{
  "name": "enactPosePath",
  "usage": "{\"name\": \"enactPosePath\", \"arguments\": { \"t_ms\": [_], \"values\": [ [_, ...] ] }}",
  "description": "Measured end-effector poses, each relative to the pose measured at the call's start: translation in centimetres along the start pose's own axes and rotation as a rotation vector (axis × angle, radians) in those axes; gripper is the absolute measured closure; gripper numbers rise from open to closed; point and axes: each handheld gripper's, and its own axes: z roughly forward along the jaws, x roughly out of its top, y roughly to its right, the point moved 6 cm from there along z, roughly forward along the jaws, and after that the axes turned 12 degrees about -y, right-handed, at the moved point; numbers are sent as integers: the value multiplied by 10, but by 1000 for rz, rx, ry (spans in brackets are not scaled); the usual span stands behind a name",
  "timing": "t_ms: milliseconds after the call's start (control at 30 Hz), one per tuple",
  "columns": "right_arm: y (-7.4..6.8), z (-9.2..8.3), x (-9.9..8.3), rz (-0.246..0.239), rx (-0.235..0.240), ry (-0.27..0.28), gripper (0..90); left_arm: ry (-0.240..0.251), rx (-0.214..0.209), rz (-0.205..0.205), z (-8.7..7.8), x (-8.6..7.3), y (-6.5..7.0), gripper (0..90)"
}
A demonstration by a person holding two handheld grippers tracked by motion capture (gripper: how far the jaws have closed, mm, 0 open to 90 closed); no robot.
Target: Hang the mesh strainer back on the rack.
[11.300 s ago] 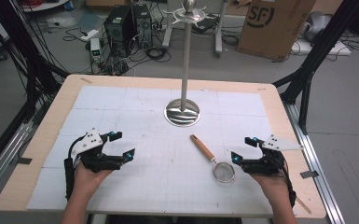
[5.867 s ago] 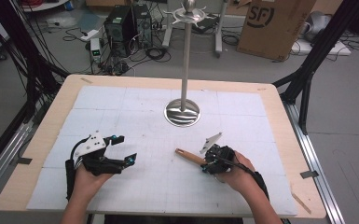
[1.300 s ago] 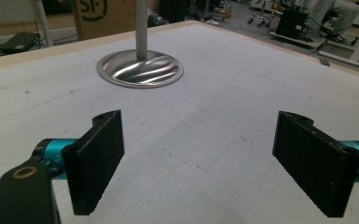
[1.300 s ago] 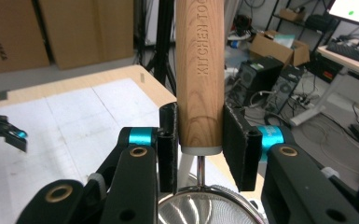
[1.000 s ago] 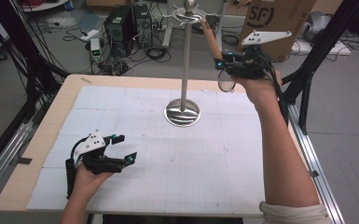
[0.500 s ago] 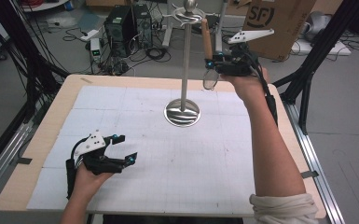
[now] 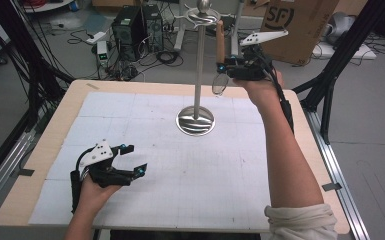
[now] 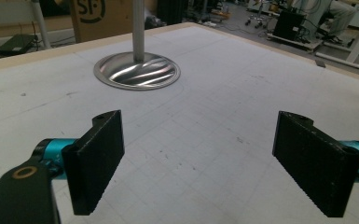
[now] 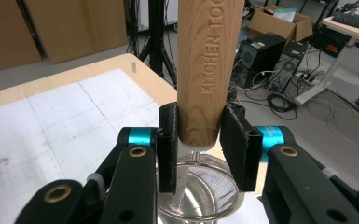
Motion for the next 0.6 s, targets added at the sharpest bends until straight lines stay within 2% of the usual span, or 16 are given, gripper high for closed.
{"name": "enactPosePath", "arguments": {
  "t_ms": [100, 367, 400, 600],
  "values": [
    [1, 0, 0, -4, -27, 4, 543, -1, -4, 1, 1, 0, 1, 172],
    [-2, -6, -2, -16, -5, 10, 538, 1, -2, 2, -1, 0, 1, 172],
    [-4, -8, -3, -18, -3, 16, 508, -1, 1, -2, -1, 0, 1, 173],
    [-8, -13, -7, -30, 3, 15, 466, -3, -2, -1, 0, 0, 1, 173]
  ]
}}
